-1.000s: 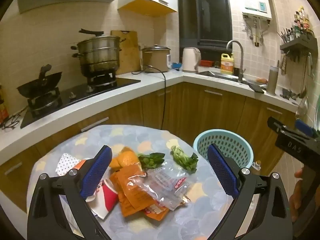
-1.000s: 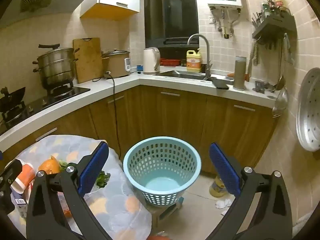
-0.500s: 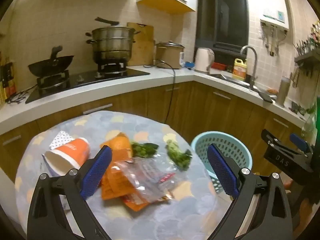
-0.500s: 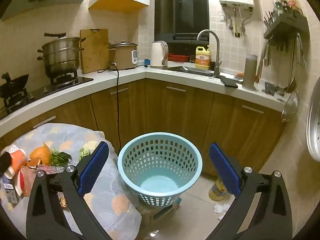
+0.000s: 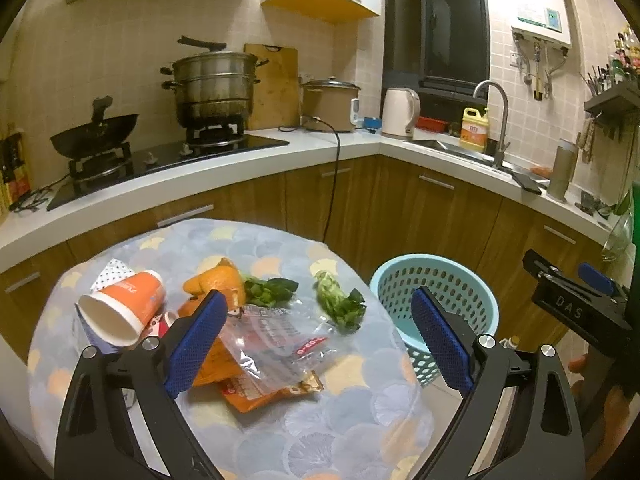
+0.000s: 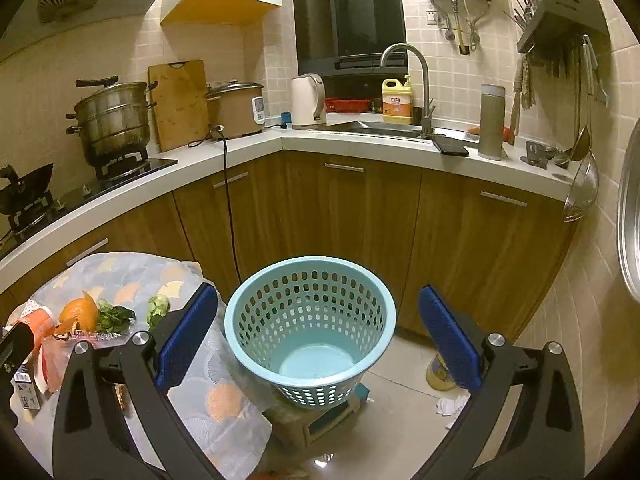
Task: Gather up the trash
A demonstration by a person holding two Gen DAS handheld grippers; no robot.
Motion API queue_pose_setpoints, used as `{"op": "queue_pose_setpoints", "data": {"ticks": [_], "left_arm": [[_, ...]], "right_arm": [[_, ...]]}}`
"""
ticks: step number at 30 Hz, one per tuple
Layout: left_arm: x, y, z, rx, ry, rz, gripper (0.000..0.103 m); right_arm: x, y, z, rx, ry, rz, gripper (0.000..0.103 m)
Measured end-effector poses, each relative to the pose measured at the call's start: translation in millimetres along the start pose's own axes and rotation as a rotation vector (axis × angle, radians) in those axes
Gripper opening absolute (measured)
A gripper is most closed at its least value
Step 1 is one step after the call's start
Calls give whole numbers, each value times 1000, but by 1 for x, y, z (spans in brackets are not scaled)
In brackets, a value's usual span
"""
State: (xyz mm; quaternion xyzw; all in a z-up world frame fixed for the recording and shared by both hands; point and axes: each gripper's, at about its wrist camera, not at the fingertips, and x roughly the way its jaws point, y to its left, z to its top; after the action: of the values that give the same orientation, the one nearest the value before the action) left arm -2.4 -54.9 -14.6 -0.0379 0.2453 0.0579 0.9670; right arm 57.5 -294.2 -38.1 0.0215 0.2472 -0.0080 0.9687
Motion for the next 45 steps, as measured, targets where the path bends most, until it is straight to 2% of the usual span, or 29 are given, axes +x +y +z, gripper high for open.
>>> {"op": "queue_pose_setpoints", "data": {"ticks": [12,21,45], "left_arm": [[34,11,9,-3,15,-19,90],[45,9,14,7,7,-23,90],[31,18,11,-15,-16,20,90]], "right_arm": [[25,21,10,-67,-25,-45,92],[33,32,11,-103,-38,-54,91],[19,40,10,-122,-60,-37,91]]}}
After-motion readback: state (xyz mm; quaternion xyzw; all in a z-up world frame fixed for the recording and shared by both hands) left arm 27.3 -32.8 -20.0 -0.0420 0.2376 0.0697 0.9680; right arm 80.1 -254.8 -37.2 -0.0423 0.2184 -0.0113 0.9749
